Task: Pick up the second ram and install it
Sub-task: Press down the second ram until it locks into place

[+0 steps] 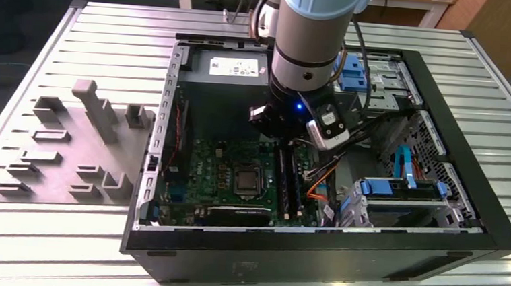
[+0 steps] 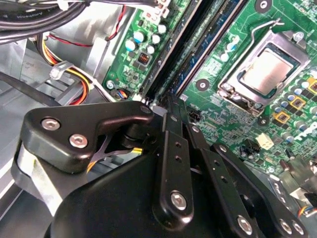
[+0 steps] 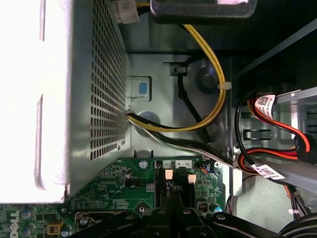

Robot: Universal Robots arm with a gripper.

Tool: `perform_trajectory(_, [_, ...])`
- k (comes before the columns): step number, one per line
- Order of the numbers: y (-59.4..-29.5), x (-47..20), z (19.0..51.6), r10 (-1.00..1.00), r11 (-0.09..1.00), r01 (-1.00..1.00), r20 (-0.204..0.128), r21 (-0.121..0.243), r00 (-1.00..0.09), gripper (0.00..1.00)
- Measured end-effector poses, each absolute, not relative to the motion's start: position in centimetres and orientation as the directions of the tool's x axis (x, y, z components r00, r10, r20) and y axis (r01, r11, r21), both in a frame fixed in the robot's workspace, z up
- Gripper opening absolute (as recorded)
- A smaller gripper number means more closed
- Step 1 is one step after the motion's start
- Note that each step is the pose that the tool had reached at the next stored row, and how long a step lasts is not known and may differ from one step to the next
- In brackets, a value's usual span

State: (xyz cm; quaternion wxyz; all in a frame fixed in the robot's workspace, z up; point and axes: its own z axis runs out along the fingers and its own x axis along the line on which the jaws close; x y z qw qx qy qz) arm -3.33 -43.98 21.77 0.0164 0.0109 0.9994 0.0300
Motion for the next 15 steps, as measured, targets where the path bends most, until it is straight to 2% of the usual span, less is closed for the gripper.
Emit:
perform_trajectory(9, [-44.0,-3.3,21.7,0.023,0.998,0.021,-0.033,0.061,-0.999,0.11])
perform_trajectory(15, [-44.0,-3.3,23.1,0.023,0.998,0.021,-0.032,0.061,-0.999,0.11])
